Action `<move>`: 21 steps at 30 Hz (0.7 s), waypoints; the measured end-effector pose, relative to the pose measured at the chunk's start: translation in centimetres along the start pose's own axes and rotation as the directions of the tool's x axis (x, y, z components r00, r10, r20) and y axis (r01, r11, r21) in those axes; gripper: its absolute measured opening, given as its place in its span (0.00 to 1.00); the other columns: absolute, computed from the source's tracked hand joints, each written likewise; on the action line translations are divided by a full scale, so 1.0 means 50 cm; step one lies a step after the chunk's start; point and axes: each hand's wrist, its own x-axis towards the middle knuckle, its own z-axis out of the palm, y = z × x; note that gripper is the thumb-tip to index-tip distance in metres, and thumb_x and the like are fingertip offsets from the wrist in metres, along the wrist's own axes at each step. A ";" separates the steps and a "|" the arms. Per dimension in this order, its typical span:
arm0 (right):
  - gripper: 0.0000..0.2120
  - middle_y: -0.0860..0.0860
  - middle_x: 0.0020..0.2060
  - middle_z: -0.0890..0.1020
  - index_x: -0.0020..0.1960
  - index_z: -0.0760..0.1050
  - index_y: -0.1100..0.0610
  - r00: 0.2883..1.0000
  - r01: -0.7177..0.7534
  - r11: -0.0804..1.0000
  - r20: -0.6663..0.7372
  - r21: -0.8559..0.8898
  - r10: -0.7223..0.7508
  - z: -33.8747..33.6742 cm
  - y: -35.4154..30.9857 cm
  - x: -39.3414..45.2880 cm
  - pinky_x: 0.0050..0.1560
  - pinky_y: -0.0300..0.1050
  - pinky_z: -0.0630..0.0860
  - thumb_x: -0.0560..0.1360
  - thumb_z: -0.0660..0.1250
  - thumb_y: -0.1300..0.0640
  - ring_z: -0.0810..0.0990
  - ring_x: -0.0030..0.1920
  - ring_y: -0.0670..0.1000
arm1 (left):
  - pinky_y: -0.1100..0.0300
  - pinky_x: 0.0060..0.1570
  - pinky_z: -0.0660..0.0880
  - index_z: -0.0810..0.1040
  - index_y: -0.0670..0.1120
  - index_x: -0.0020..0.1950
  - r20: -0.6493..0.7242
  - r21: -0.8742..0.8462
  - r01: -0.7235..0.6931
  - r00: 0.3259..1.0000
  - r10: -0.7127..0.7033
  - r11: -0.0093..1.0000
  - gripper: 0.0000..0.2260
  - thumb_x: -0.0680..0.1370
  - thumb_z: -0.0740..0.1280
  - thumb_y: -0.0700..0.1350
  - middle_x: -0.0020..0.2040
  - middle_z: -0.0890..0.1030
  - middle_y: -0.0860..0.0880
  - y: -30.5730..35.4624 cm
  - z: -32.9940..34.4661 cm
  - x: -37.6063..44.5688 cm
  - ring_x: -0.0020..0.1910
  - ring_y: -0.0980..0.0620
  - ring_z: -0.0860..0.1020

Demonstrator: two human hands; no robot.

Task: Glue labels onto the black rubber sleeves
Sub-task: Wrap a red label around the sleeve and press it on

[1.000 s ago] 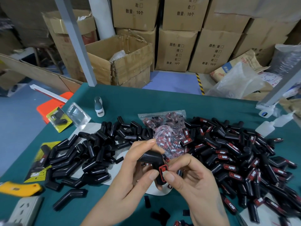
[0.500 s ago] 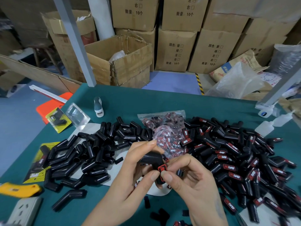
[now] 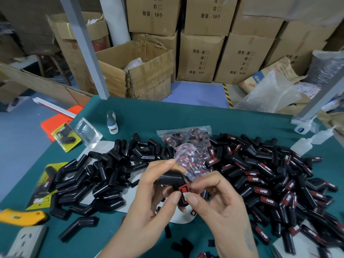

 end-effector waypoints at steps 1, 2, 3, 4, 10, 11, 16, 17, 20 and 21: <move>0.19 0.58 0.41 0.79 0.42 0.82 0.54 1.000 0.012 1.000 -0.015 -0.009 -0.013 -0.001 0.001 0.001 0.44 0.41 0.81 0.64 0.84 0.41 0.83 0.41 0.49 | 0.46 0.44 0.81 0.65 0.59 0.79 -0.021 -0.014 0.006 1.000 -0.007 1.000 0.22 0.86 0.64 0.45 0.66 0.74 0.41 0.000 0.001 0.000 0.54 0.38 0.79; 0.19 0.57 0.41 0.80 0.42 0.82 0.53 0.999 0.017 1.000 -0.029 -0.017 -0.018 -0.001 0.002 0.001 0.45 0.42 0.80 0.65 0.83 0.41 0.82 0.43 0.51 | 0.44 0.44 0.81 0.65 0.59 0.79 -0.046 -0.024 0.004 0.999 -0.005 1.000 0.22 0.86 0.65 0.45 0.66 0.74 0.40 0.000 0.003 0.001 0.54 0.37 0.79; 0.19 0.56 0.41 0.81 0.42 0.81 0.52 0.999 0.013 1.000 -0.037 -0.017 -0.014 -0.002 0.004 0.001 0.47 0.45 0.80 0.66 0.83 0.41 0.82 0.44 0.54 | 0.44 0.46 0.82 0.65 0.58 0.79 -0.077 -0.030 -0.011 0.997 0.009 0.999 0.22 0.86 0.65 0.45 0.66 0.74 0.41 0.000 0.006 0.002 0.54 0.37 0.79; 0.18 0.57 0.41 0.82 0.43 0.80 0.53 0.999 0.004 1.000 -0.036 -0.011 -0.004 -0.002 0.006 0.000 0.48 0.48 0.80 0.67 0.82 0.42 0.83 0.44 0.56 | 0.46 0.49 0.81 0.65 0.57 0.79 -0.108 -0.032 -0.033 0.994 0.030 0.999 0.23 0.85 0.65 0.44 0.66 0.75 0.41 0.000 0.008 0.003 0.54 0.38 0.79; 0.19 0.57 0.41 0.78 0.42 0.81 0.49 0.999 -0.031 0.997 -0.022 -0.071 0.030 0.015 0.022 0.001 0.44 0.38 0.75 0.67 0.79 0.34 0.78 0.41 0.52 | 0.47 0.59 0.79 0.63 0.56 0.80 -0.273 -0.054 -0.094 0.959 0.076 0.994 0.28 0.83 0.66 0.39 0.64 0.76 0.41 -0.004 0.030 0.010 0.55 0.36 0.82; 0.19 0.56 0.41 0.77 0.43 0.81 0.49 0.999 -0.025 0.999 -0.026 -0.047 0.024 0.017 0.025 0.001 0.44 0.37 0.75 0.66 0.80 0.35 0.78 0.41 0.51 | 0.44 0.58 0.79 0.62 0.56 0.80 -0.301 -0.073 -0.095 0.951 0.069 0.993 0.27 0.84 0.67 0.41 0.64 0.76 0.41 -0.005 0.034 0.009 0.56 0.35 0.82; 0.21 0.56 0.42 0.76 0.45 0.83 0.49 0.997 0.000 1.000 -0.081 -0.011 -0.001 0.016 0.039 0.002 0.45 0.42 0.78 0.62 0.84 0.37 0.78 0.42 0.57 | 0.41 0.56 0.81 0.63 0.57 0.79 -0.372 -0.192 -0.073 0.928 -0.004 0.979 0.27 0.84 0.70 0.44 0.63 0.77 0.42 -0.007 0.046 0.003 0.64 0.30 0.80; 0.21 0.55 0.41 0.76 0.44 0.82 0.50 0.997 0.010 1.000 -0.080 -0.008 -0.011 0.017 0.040 0.001 0.45 0.41 0.77 0.62 0.84 0.38 0.77 0.42 0.56 | 0.40 0.59 0.80 0.64 0.57 0.79 -0.380 -0.208 -0.061 0.925 -0.023 0.976 0.28 0.83 0.71 0.45 0.62 0.77 0.43 -0.009 0.048 0.001 0.64 0.29 0.80; 0.20 0.51 0.41 0.76 0.43 0.83 0.51 0.996 0.046 0.999 -0.081 -0.020 -0.047 0.022 0.041 0.002 0.44 0.38 0.76 0.63 0.84 0.38 0.77 0.41 0.52 | 0.39 0.64 0.77 0.65 0.57 0.79 -0.379 -0.251 -0.047 0.924 -0.053 0.967 0.28 0.82 0.72 0.45 0.61 0.78 0.43 -0.015 0.053 -0.006 0.66 0.28 0.79; 0.21 0.49 0.40 0.76 0.43 0.84 0.51 0.995 0.049 0.999 -0.089 -0.021 -0.051 0.022 0.040 0.002 0.44 0.38 0.76 0.62 0.83 0.37 0.76 0.41 0.51 | 0.40 0.64 0.77 0.65 0.56 0.79 -0.374 -0.260 -0.049 0.926 -0.054 0.964 0.28 0.83 0.72 0.44 0.61 0.78 0.43 -0.017 0.054 -0.007 0.66 0.28 0.79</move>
